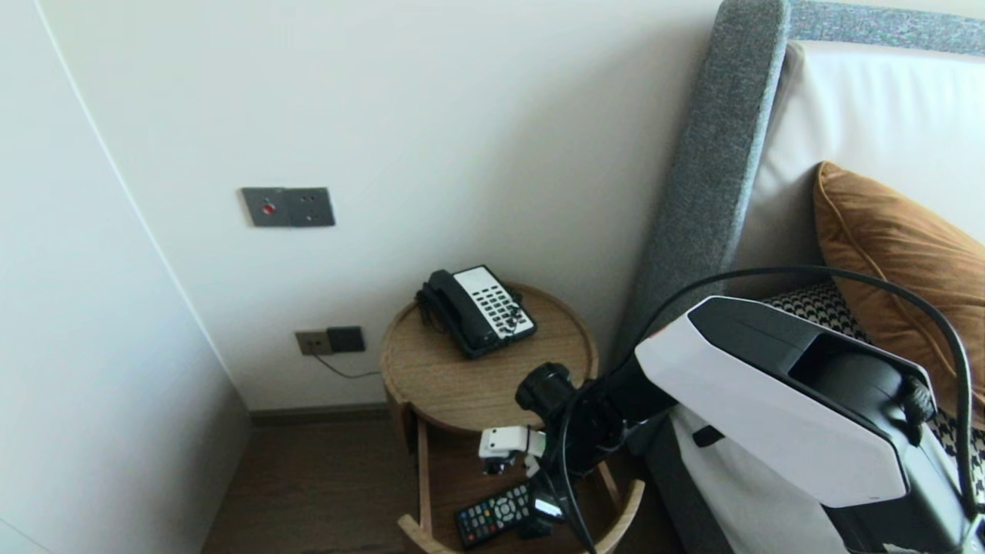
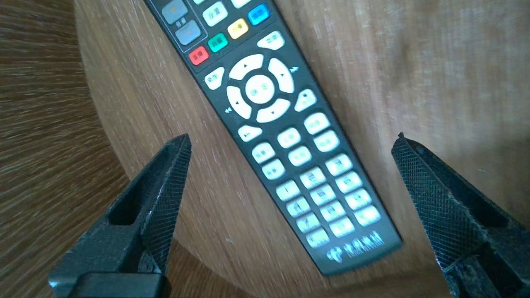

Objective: Take the remote control out of the drawer one by one and place them on the table

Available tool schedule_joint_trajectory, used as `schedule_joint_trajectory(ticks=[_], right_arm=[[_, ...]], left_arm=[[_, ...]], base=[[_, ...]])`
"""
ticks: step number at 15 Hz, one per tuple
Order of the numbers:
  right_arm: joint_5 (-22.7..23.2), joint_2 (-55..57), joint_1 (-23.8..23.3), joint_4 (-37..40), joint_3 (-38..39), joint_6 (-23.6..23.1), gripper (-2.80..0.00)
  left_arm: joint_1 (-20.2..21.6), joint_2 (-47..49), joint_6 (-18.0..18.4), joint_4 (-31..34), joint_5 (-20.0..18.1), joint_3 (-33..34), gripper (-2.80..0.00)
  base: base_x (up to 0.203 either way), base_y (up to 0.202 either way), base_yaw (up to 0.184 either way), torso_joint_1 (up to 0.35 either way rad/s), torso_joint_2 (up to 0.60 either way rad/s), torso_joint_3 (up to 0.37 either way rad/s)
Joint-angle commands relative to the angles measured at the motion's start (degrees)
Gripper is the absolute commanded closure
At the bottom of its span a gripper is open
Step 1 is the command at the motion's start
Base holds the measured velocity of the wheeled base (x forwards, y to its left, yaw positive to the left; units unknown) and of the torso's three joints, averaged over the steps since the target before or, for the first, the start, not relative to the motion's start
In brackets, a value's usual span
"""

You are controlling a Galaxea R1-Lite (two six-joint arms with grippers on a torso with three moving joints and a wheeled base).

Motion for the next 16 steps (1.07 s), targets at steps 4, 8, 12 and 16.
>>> schedule_joint_trajectory(ticks=[4, 8, 12, 16], right_arm=[[0.0, 0.4, -0.1, -1.7, 0.4, -0.1, -2.80], [0.0, 1.9, -0.2, -4.9, 0.3, -0.3, -2.80], [-0.1, 3.0, -0.2, -5.1, -0.6, -0.3, -2.80], [-0.1, 3.8, -0.2, -5.1, -1.2, -0.3, -2.80]], left_arm=[[0.0, -0.1, 0.0, 0.0, 0.0, 0.0, 0.00], [0.1, -0.1, 0.0, 0.0, 0.0, 0.0, 0.00], [0.1, -0.1, 0.0, 0.0, 0.0, 0.0, 0.00], [0.1, -0.1, 0.0, 0.0, 0.0, 0.0, 0.00]], base=[[0.000, 0.000, 0.000, 0.000, 0.00, 0.000], [0.000, 0.000, 0.000, 0.000, 0.00, 0.000], [0.000, 0.000, 0.000, 0.000, 0.00, 0.000], [0.000, 0.000, 0.000, 0.000, 0.00, 0.000]])
